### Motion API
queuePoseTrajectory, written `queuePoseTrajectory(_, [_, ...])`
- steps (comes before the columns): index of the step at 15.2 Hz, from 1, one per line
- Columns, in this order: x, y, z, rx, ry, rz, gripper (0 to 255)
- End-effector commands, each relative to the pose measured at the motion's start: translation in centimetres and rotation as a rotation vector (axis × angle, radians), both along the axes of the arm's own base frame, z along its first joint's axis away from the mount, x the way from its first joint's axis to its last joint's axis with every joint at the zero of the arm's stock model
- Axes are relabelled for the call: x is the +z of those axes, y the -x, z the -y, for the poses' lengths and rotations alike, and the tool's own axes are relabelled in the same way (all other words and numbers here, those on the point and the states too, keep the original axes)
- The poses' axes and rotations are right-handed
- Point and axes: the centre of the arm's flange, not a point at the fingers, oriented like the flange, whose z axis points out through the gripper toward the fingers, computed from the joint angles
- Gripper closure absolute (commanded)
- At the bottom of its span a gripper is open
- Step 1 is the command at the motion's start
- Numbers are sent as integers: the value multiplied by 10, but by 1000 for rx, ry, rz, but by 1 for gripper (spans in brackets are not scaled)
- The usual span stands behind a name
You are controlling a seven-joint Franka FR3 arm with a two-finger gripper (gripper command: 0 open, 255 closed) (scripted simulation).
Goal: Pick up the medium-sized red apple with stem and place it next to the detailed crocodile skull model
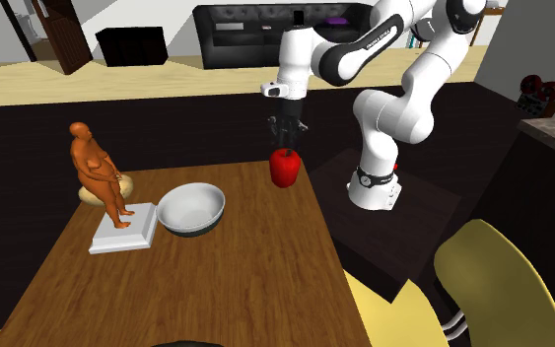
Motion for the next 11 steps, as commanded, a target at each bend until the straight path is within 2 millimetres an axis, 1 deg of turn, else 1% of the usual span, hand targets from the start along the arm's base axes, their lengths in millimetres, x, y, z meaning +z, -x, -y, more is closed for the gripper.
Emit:
queuePoseTrajectory(1, [0,0,0,0,0,0,255])
queuePoseTrajectory(8, [0,0,0,0,0,0,255])
queuePoseTrajectory(11, [16,0,0,0,0,0,255])
